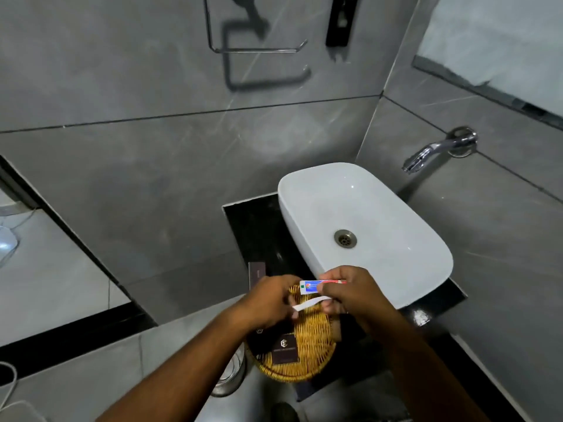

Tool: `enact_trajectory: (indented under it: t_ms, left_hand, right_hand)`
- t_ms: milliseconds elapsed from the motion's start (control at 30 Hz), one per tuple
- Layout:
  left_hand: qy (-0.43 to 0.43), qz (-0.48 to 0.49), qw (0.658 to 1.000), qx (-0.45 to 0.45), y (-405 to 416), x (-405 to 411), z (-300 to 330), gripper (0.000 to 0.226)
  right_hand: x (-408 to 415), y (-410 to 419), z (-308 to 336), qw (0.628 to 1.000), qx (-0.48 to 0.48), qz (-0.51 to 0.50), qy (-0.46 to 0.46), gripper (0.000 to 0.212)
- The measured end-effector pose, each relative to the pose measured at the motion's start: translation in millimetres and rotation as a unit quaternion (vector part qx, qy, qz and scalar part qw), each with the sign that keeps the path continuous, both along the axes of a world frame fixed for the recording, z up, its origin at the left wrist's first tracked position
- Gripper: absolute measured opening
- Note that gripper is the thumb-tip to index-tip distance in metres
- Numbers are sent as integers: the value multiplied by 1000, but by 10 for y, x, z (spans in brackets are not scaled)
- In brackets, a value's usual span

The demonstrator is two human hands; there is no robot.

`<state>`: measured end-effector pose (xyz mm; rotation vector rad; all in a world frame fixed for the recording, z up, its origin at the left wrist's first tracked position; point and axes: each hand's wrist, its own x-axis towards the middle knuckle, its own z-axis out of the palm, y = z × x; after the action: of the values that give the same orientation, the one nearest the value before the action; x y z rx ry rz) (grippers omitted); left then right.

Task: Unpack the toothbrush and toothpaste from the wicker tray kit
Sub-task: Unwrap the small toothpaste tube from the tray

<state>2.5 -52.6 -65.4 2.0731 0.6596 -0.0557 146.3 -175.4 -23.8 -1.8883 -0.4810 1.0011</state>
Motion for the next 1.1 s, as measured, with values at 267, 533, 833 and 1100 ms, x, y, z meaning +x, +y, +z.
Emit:
enact_trajectory:
  t_ms: [267,533,833,1100]
  left_hand:
    - [30,98,979,-179,-132,-21,-194,17]
    - [41,255,922,-289,-283,166,-599,13]
    - [105,179,958,-198,-254,356,-703,8]
    - [69,167,977,-114,-166,339,-567,11]
  right_hand:
    - [202,92,143,971,92,-110,-193,8]
    - [213,-9,-155,912,-120,238,-313,11]
    - [115,157,-469,843,-265,414,-217,31]
    - [52,341,-516,805,-286,460,-241,26]
